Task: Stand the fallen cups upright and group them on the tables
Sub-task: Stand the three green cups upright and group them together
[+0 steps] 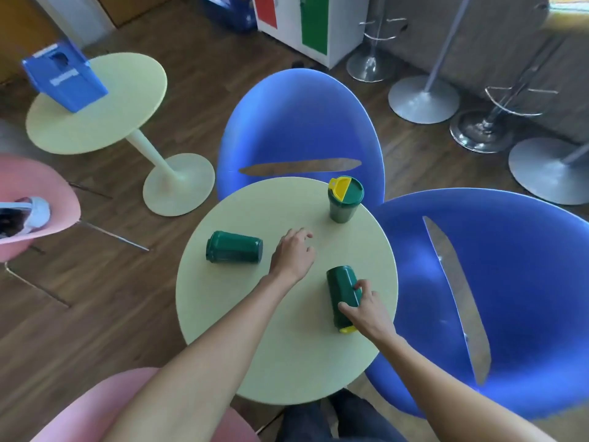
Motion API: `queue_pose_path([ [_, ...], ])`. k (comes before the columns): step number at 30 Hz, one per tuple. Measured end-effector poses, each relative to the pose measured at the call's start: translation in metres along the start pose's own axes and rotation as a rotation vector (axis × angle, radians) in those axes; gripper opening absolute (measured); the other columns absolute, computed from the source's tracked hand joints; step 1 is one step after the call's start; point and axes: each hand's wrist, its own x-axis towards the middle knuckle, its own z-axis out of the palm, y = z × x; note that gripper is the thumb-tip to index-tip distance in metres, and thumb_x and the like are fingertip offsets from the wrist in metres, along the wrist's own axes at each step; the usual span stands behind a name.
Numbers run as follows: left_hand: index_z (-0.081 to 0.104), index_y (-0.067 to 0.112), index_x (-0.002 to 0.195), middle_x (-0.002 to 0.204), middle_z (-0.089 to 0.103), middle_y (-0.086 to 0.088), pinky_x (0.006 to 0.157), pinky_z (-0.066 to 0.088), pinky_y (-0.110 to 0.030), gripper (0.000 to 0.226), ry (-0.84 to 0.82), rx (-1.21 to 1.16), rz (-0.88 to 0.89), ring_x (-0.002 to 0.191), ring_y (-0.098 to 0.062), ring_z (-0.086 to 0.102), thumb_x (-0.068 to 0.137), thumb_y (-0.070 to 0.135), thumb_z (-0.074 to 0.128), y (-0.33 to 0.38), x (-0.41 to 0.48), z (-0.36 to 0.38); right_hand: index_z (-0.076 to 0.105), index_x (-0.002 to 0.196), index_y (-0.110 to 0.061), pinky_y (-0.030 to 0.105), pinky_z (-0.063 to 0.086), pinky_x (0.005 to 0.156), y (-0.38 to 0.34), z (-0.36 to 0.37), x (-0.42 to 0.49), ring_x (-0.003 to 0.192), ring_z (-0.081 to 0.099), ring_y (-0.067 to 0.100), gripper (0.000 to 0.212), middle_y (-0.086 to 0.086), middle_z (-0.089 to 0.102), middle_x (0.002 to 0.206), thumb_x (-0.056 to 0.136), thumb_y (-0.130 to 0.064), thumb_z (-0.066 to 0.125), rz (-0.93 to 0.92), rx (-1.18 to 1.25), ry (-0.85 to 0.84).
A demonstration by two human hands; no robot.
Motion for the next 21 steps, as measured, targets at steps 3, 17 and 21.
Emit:
queue_pose_path([
  [3,0.052,0.019,0.133,0.132,0.051,-0.008,0.093,0.045,-0.039,0.043,0.008,0.062,0.129,0.123,-0.028,0.048,0.09,0.014,0.052,0.017,0.031,-0.007,0.035,0.112,-0.032,0.042,0.058,0.066,0.0,0.004,-0.003,0.071,0.063,0.027,0.043,0.008,0.049,0.103,0.078,-0.042,0.06,0.023,0.054,0.03],
  [17,0.018,0.022,0.153,0.159,0.015,-0.001,0.102,0.042,-0.046,0.101,-0.229,0.421,0.368,0.141,-0.03,0.02,0.072,0.029,0.078,0.085,0.142,-0.002,0.039,0.115,-0.035,0.029,0.046,0.061,0.007,0.013,-0.002,0.083,0.06,0.022,0.041,0.004,0.053,0.11,0.08,-0.039,0.061,0.079,0.135,0.104],
  [21,0.036,0.017,0.142,0.141,0.037,-0.006,0.089,0.046,-0.041,0.077,-0.219,0.385,0.372,0.126,-0.031,0.034,0.075,0.015,0.071,0.083,0.146,0.001,0.039,0.114,-0.036,0.031,0.049,0.061,0.006,0.012,0.0,0.084,0.06,0.022,0.041,0.003,0.053,0.109,0.079,-0.039,0.061,0.099,0.135,0.104],
])
